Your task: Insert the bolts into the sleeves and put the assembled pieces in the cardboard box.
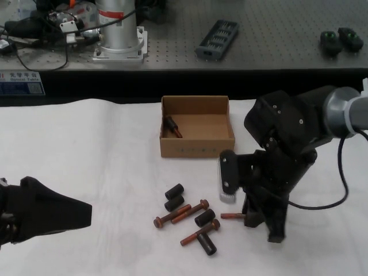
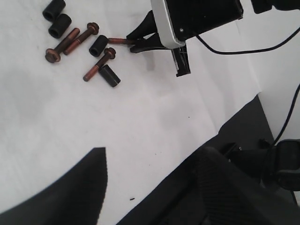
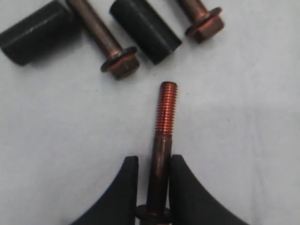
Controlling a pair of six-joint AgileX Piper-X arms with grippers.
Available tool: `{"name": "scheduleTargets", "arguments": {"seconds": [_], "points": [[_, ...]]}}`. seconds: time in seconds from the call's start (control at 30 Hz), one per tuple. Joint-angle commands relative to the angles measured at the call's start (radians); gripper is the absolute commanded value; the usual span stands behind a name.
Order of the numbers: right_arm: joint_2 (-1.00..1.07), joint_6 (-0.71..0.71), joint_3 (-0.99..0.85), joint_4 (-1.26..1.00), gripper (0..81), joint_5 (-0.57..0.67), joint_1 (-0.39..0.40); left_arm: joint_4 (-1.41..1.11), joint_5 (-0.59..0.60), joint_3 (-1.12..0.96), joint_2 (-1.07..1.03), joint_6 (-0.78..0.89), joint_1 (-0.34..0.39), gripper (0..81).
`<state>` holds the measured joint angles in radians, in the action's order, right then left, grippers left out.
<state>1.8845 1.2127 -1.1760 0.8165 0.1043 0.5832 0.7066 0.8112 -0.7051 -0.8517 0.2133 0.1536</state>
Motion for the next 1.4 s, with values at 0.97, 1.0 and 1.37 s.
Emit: {"name": "scheduleTargets", "arguments": {"seconds": [0.97, 1.0, 1.37], "points": [[-0.021, 1.091, 0.006, 0.099, 1.9, 0.070, 0.002, -0.005, 0.011, -0.004, 0.008, -0.207, -0.002, 42.2], [-0.021, 1.095, 0.006, 0.106, 1.9, 0.070, -0.001, -0.005, 0.011, -0.004, 0.008, -0.207, -0.002, 42.2], [-0.021, 1.092, 0.006, 0.119, 4.3, 0.070, 0.001, -0.005, 0.011, -0.004, 0.008, -0.207, -0.002, 42.2]]}}
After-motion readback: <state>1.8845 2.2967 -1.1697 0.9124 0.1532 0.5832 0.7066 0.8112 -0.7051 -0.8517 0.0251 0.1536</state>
